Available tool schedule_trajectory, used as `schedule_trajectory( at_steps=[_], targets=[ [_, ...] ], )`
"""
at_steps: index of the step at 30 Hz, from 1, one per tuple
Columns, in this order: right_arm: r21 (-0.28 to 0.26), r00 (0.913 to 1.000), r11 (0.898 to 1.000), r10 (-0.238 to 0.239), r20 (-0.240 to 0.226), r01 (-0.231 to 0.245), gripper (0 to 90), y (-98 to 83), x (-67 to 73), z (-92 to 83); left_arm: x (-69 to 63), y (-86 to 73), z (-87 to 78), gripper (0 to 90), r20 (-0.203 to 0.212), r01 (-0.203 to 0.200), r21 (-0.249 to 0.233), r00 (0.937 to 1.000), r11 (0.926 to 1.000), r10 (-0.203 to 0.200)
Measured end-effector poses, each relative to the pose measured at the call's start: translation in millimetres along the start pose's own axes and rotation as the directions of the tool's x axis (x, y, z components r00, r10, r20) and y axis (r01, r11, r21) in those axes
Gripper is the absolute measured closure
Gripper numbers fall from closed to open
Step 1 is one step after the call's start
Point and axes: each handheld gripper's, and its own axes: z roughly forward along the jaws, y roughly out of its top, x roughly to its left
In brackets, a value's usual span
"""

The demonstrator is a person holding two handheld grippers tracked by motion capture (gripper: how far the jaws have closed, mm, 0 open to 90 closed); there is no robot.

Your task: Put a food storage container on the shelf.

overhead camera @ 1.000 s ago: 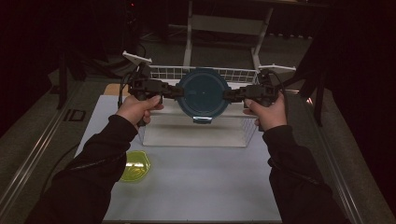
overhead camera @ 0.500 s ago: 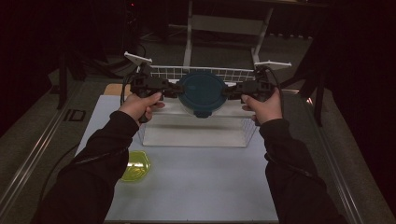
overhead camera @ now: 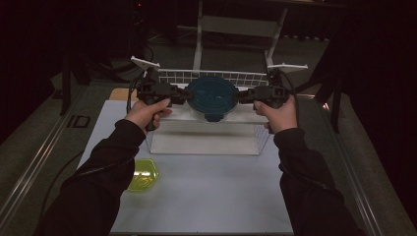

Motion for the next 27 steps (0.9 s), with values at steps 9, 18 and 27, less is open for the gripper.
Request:
schedule_trajectory(
  at_steps=[9,18,27],
  targets=[
    [-0.056,0.9870,0.987,-0.144,0.072,0.148,46.2,-14.8,18.2,-18.5,-14.8,-10.2,-13.6,36.2,-0.122,-0.139,-0.064,0.9839,0.9882,0.131],
    [-0.062,0.9757,0.974,-0.218,0.021,0.219,50.8,-42.2,35.0,-22.4,-18.4,-27.8,-26.4,27.6,-0.087,-0.227,-0.131,0.9723,0.9651,0.217],
    [-0.019,0.9632,0.963,-0.269,-0.013,0.268,64.1,-70.6,47.6,-13.1,-28.7,-64.1,-29.0,17.5,-0.143,-0.346,-0.158,0.9347,0.9249,0.326]
  ],
)
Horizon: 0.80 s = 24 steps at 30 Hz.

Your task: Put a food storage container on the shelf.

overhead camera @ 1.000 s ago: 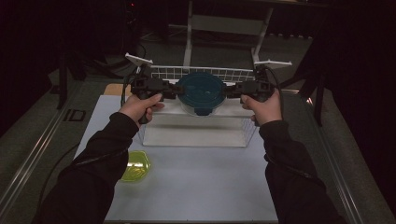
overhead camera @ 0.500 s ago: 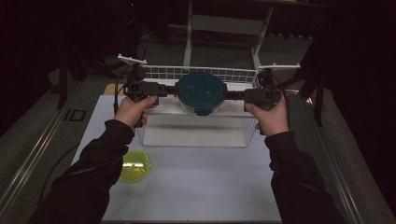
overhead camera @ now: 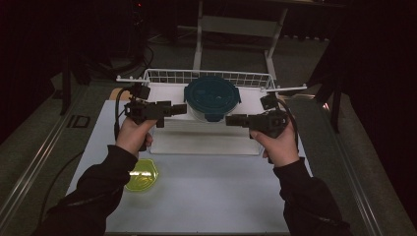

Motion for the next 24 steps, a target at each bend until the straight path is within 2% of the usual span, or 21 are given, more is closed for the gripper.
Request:
schedule_trajectory(
  at_steps=[5,8,11,14,17,20,21,24],
  targets=[
    [0.026,0.9995,0.999,-0.026,-0.018,0.026,74.0,-11.6,9.9,9.7,-7.6,-18.0,-10.1,12.6,-0.007,-0.052,-0.029,0.9986,0.9982,0.052],
    [0.037,0.9987,0.998,-0.048,-0.019,0.048,81.3,-15.7,16.3,15.6,-10.4,-27.4,-13.8,4.9,-0.018,-0.087,-0.025,0.9961,0.9959,0.087],
    [0.041,0.9982,0.998,-0.057,-0.021,0.057,89.5,-17.7,21.2,20.5,-12.8,-40.0,-17.3,1.3,-0.039,-0.126,-0.034,0.9915,0.9915,0.124],
    [0.032,0.9979,0.998,-0.061,-0.022,0.062,89.8,-18.8,25.1,25.4,-14.3,-51.3,-20.3,0.0,-0.060,-0.154,-0.041,0.9866,0.9872,0.152],
    [0.031,0.9982,0.998,-0.051,-0.030,0.052,89.9,-18.5,27.0,30.1,-15.8,-66.5,-21.3,0.0,-0.083,-0.210,-0.030,0.9748,0.9772,0.207],
    [0.030,0.9985,0.998,-0.046,-0.029,0.047,89.9,-17.6,27.2,35.2,-16.5,-76.6,-22.0,0.0,-0.100,-0.226,-0.024,0.9698,0.9739,0.222],
    [0.031,0.9986,0.998,-0.046,-0.025,0.047,89.9,-17.4,27.1,36.3,-16.6,-81.1,-23.0,0.0,-0.116,-0.242,-0.024,0.9643,0.9699,0.238],
    [0.032,0.9992,0.999,-0.039,-0.001,0.039,89.9,-16.6,24.7,40.5,-16.9,-91.1,-25.2,0.0,-0.137,-0.261,-0.037,0.9575,0.9647,0.254]
  ],
)
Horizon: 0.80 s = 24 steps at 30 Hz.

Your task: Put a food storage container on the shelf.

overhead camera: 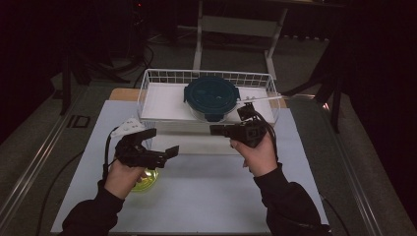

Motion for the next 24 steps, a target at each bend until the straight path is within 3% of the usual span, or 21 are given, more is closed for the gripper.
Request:
schedule_trajectory(
  at_steps=[7,10,13,24],
  targets=[
    [-0.020,0.9986,0.999,0.030,0.044,-0.029,89.9,4.3,-10.4,1.6,-9.2,-11.9,-2.7,0.0,-0.024,-0.051,-0.004,0.9984,0.9987,0.051],
    [-0.026,0.9982,0.998,0.052,0.030,-0.052,90.0,7.4,-16.6,2.9,-11.7,-16.0,-3.3,0.0,-0.027,-0.056,-0.017,0.9981,0.9983,0.056],
    [-0.031,0.9975,0.999,0.046,0.054,-0.044,90.0,10.4,-17.9,4.5,-12.6,-20.1,-2.0,0.0,-0.029,-0.059,-0.009,0.9979,0.9982,0.058],
    [-0.032,0.9949,0.997,0.073,0.071,-0.071,90.0,23.0,-27.1,11.5,-13.0,-26.5,-2.5,0.0,-0.040,-0.077,-0.014,0.9963,0.9969,0.076]
  ],
)
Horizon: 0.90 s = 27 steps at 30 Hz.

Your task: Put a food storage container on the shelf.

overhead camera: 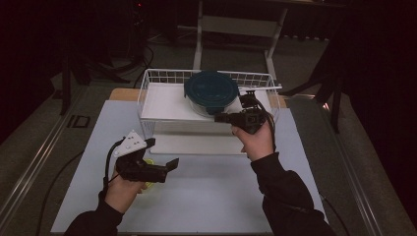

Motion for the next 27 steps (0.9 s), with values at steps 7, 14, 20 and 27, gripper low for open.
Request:
schedule_trajectory(
  at_steps=[7,14,20,27],
  targets=[
    [-0.006,0.9997,1.000,0.001,0.023,-0.001,89.9,5.6,-0.8,5.0,1.0,-3.9,-0.7,0.0,0.005,0.005,0.005,1.0000,1.0000,-0.005],
    [0.000,1.0000,1.000,-0.002,0.008,0.002,89.6,6.9,-1.1,7.2,1.9,-5.2,-2.5,0.0,0.010,0.011,0.007,0.9999,0.9999,-0.011],
    [-0.001,0.9982,0.999,-0.045,-0.039,0.045,79.4,-6.7,4.9,4.1,1.1,-8.3,-6.1,0.0,0.047,-0.003,-0.009,0.9989,1.0000,0.004],
    [-0.029,0.9911,0.993,-0.118,-0.062,0.116,58.6,-33.6,7.6,-4.5,-1.2,-12.1,-12.1,0.0,0.059,-0.035,-0.024,0.9976,0.9991,0.037]
  ],
)
